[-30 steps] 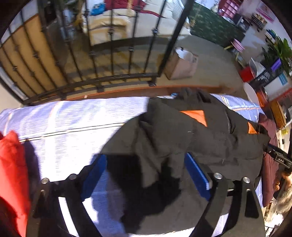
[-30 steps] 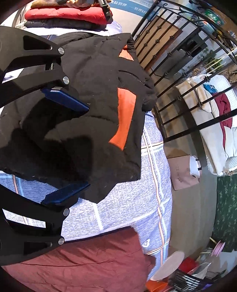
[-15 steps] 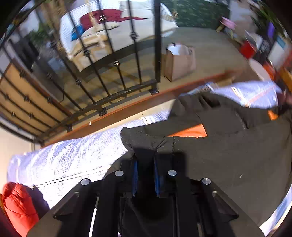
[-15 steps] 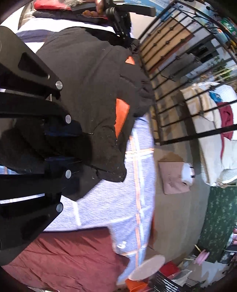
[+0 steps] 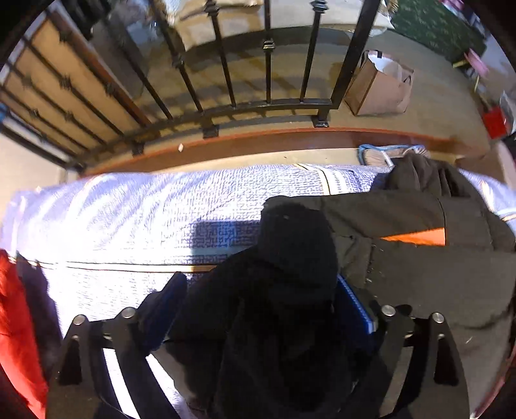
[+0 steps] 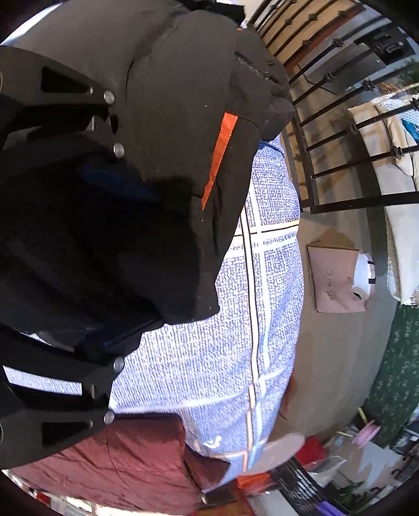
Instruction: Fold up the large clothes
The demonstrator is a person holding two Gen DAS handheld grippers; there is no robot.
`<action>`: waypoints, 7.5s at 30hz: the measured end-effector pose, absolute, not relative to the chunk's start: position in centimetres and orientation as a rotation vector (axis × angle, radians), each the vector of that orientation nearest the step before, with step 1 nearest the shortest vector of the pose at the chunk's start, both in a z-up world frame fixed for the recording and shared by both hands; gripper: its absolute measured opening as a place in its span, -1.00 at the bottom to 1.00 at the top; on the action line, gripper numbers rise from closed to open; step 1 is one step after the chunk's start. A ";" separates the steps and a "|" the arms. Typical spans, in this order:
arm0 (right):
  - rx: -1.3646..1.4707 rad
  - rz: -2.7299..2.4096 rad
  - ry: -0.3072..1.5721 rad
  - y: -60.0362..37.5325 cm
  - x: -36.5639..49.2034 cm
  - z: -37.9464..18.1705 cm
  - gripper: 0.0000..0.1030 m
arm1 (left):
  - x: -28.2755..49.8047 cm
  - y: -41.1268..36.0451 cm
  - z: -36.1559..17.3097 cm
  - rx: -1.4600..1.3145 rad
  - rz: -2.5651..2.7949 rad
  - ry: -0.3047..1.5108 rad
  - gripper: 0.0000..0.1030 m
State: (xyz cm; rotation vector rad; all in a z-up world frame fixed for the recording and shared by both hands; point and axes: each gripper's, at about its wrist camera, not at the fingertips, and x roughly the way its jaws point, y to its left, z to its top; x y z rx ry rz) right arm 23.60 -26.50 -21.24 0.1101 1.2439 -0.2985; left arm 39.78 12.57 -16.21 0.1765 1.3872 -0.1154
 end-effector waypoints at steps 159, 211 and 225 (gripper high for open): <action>0.074 0.724 1.112 36.8 33.0 9.9 0.71 | -15.0 61.6 17.3 -0.521 1.104 0.728 0.88; -0.556 0.797 0.988 42.0 12.7 15.3 0.89 | -10.3 48.1 19.9 -0.460 0.996 1.092 0.88; -0.564 0.801 0.980 42.2 12.5 15.4 0.89 | -10.6 48.0 19.9 -0.465 0.995 1.095 0.88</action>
